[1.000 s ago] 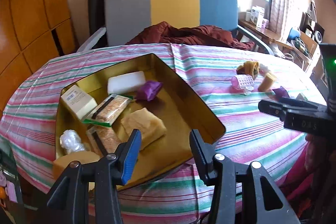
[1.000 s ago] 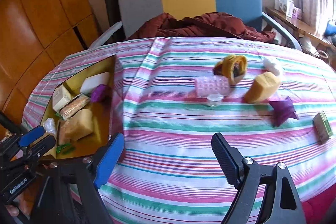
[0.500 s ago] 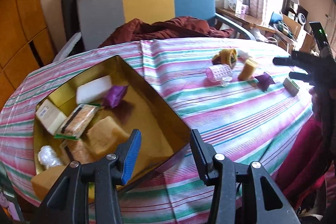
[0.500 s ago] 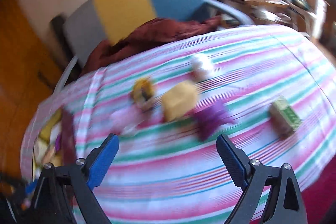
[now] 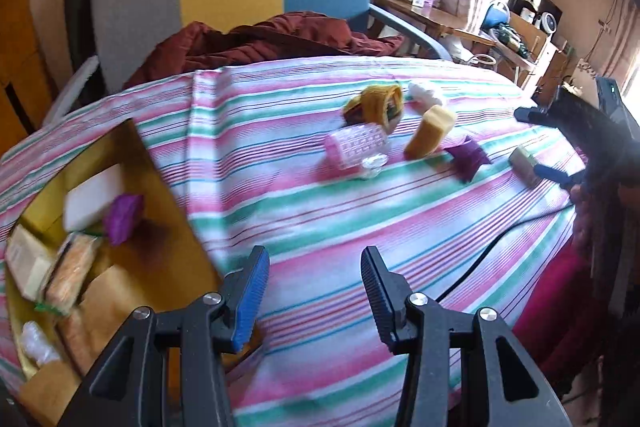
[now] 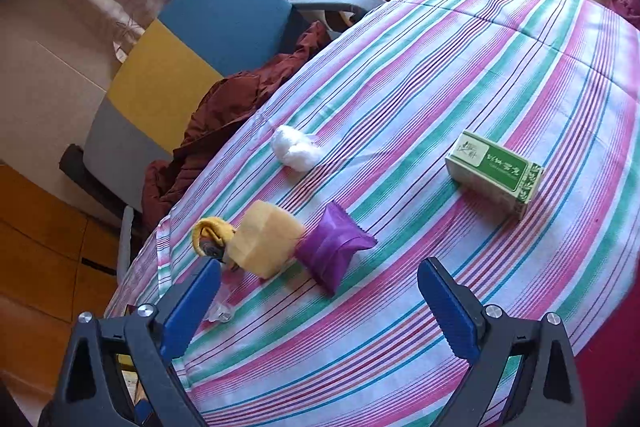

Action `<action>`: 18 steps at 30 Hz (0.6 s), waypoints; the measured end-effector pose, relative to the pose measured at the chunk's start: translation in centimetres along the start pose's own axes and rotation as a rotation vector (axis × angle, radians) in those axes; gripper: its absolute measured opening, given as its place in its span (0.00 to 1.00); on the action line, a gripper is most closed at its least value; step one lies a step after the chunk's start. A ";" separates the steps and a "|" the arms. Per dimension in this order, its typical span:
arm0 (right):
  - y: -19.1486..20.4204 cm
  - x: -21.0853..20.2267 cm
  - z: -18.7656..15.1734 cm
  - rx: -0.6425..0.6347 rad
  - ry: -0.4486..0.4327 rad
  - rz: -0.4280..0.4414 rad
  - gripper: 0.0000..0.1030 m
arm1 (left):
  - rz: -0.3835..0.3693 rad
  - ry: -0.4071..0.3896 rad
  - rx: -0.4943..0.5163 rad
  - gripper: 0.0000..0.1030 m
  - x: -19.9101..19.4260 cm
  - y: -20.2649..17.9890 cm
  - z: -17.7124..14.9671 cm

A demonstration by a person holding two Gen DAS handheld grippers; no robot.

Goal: Organize objects
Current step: 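Grasp the pink hair roller with the left tool while the right tool grasps the yellow knit glove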

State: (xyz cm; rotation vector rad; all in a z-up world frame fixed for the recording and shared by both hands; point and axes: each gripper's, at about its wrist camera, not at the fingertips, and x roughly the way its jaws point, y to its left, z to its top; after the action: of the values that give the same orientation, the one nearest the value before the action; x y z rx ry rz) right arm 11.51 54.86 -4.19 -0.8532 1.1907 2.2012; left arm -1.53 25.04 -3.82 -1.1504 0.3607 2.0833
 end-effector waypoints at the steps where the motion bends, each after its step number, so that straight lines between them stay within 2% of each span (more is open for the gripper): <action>1: 0.1 0.0 0.0 -0.001 0.005 0.008 0.97 | -0.010 0.007 -0.002 0.47 0.4 -0.3 0.3; 4: 0.0 0.0 -0.1 -0.007 0.010 0.022 0.97 | -0.048 0.040 -0.029 0.52 2.3 -1.1 2.0; 6: 0.1 0.1 -0.1 -0.010 0.014 0.032 0.97 | -0.067 0.066 -0.059 0.60 3.7 -1.5 3.0; 8: 0.2 0.3 -0.1 -0.014 0.018 0.041 0.97 | -0.078 0.082 -0.086 0.63 4.7 -1.6 3.8; 13: 0.2 0.3 0.0 -0.015 0.021 0.056 0.97 | -0.052 0.106 -0.123 0.79 8.1 -2.6 6.5; 18: 0.0 0.3 0.1 0.001 0.020 0.066 0.97 | -0.014 0.141 -0.166 0.80 11.0 -2.9 8.4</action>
State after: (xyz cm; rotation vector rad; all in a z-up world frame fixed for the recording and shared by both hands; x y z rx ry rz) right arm 11.30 55.03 -4.36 -0.8490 1.2461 2.2485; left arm -8.51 36.65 -7.88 -1.3985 0.2483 2.0567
